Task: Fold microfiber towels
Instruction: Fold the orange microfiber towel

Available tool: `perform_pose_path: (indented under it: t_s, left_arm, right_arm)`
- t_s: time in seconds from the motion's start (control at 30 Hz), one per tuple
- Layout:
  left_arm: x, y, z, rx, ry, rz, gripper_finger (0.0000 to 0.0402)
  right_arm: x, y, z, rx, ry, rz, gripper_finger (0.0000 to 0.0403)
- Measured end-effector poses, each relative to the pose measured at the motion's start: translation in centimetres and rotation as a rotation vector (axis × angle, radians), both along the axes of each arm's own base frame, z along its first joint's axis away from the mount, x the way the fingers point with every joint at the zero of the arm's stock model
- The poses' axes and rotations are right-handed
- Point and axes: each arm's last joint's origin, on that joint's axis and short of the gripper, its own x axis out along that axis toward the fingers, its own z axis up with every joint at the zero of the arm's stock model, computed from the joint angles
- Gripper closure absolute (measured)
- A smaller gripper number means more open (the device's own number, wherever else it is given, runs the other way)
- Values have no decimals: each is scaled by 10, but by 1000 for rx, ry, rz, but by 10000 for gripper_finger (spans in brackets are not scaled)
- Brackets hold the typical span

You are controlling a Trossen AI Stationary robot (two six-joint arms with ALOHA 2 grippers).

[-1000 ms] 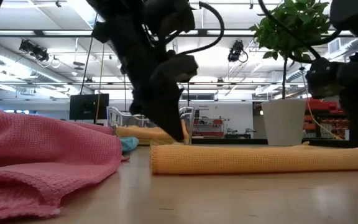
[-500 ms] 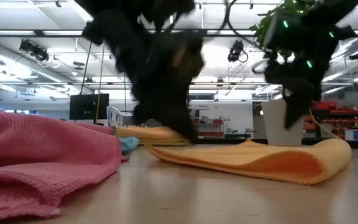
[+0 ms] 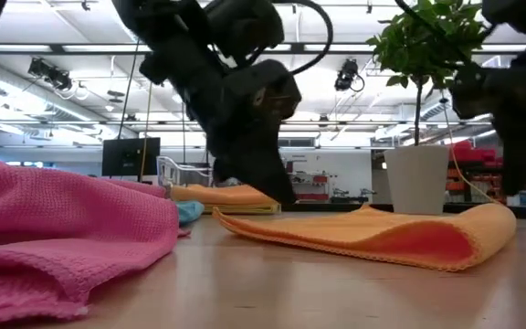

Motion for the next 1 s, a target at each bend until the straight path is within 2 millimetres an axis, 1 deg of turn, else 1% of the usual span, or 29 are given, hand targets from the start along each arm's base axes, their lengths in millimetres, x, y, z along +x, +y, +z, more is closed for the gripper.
perform_pose_path:
  t_s: [0.03,0.07,0.1,0.13,0.17,0.27,0.37,0.47,0.53,0.57,0.63,0.7,0.77,0.83,0.9,1.0]
  left_arm:
    - [-2,0,-2,-3,15,4,397]
    - [0,0,-7,-12,10,12,397]
    - [3,-1,-12,-23,5,24,396]
    - [1,-2,-19,-31,35,34,397]
    - [0,-4,-23,-46,49,43,398]
    - [7,-13,-33,-126,26,79,397]
    - [10,-26,-38,-201,26,113,396]
    - [11,-41,-33,-299,-5,147,398]
    - [16,-50,-29,-355,-57,150,397]
    - [17,-53,-25,-372,-73,150,395]
    - [26,-60,-9,-402,-154,121,391]
    - [31,-62,10,-394,-214,86,392]
    - [38,-61,24,-362,-274,48,395]
    - [39,-57,37,-310,-307,13,397]
    - [47,-55,54,-262,-396,-31,396]
    - [51,-58,70,-114,-455,-160,385]
  right_arm:
    - [0,0,-4,-6,5,-8,402]
    - [-2,-1,-9,-8,8,-15,402]
    - [-6,-3,-14,-17,28,-17,402]
    - [-8,-5,-20,-33,52,-22,402]
    - [-9,-7,-25,-45,54,-26,402]
    - [-14,-14,-35,-77,75,-15,402]
    - [-16,-22,-36,-88,102,14,402]
    - [-17,-32,-32,-139,143,85,402]
    - [-19,-42,-29,-193,197,135,402]
    - [-18,-47,-27,-216,220,154,402]
    - [-13,-56,-16,-250,213,180,402]
    - [-10,-65,-5,-271,235,204,402]
    - [-7,-71,7,-249,211,214,402]
    - [1,-70,21,-184,112,255,400]
    - [2,-65,30,-87,57,256,397]
    - [9,-45,42,53,-89,273,395]
